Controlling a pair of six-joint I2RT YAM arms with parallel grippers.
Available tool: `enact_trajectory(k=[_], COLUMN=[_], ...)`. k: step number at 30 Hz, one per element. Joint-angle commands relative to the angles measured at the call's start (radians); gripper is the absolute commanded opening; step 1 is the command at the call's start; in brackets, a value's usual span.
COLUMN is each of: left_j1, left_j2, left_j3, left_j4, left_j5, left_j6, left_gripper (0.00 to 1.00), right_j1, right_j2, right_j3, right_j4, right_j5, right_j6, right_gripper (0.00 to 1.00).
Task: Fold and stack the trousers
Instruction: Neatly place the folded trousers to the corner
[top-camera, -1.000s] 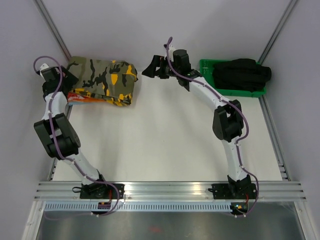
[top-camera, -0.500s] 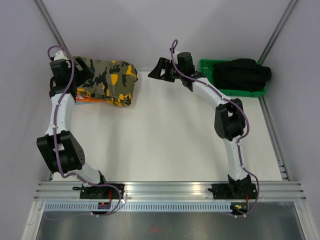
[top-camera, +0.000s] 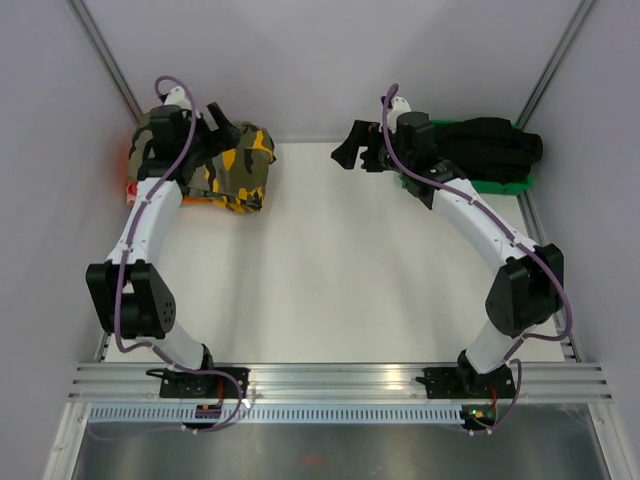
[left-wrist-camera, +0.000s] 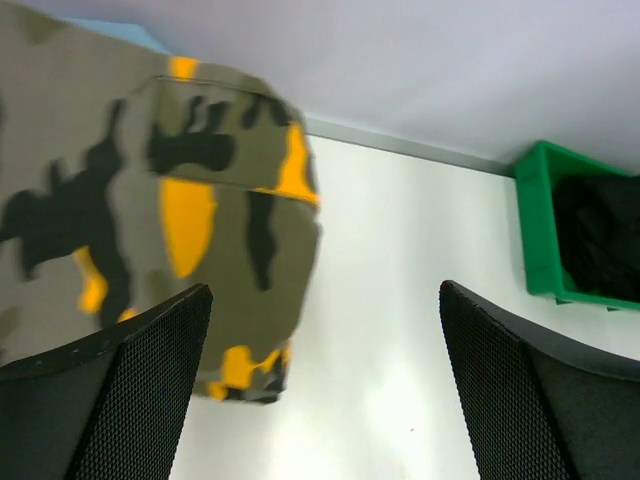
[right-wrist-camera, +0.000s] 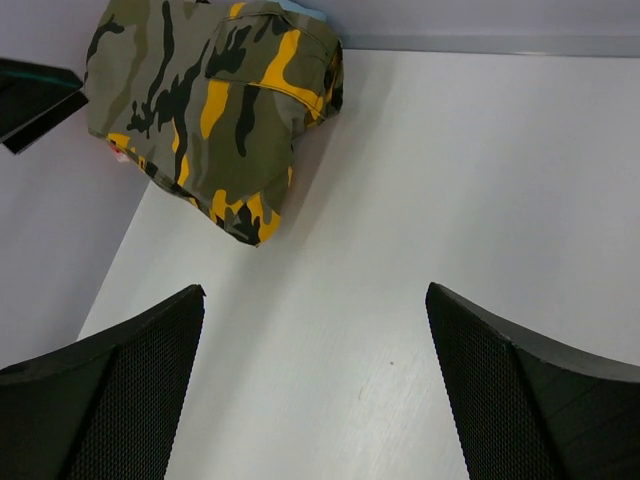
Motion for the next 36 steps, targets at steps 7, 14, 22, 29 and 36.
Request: enact_trajectory(k=[7, 14, 22, 29, 36], left_j1=[-0.314, -0.331, -0.331, -0.328, -0.298], left_j2=[0.415, 0.63, 0.724, 0.788, 0.811], left_j3=[0.377, 0.577, 0.615, 0.635, 0.734], left_j4=[-0.172, -0.278, -0.18, -0.122, -0.093], left_j5=[-0.447, -0.73, -0.821, -0.781, -0.764], left_j6=[0.165, 0.228, 0.416, 0.453, 0.408], left_gripper=[0.99, 0.99, 0.91, 0.46, 0.02], right_j1=[-0.05, -0.07, -0.075, -0.078, -0.082], right_j2=[-0.202, -0.283, -0.34, -0.339, -0.337], right_j3=[-0.206, -0.228, -0.283, -0.272, -0.243], right_j4=[-0.014, -0.066, -0.086, -0.109, -0.128], right_j5=[0.079, 0.075, 0.084, 0.102, 0.116], right_j6=[-0.047, -0.07, -0.082, -0.093, -0.107], right_gripper=[0.98, 0.98, 0.98, 0.98, 0.98])
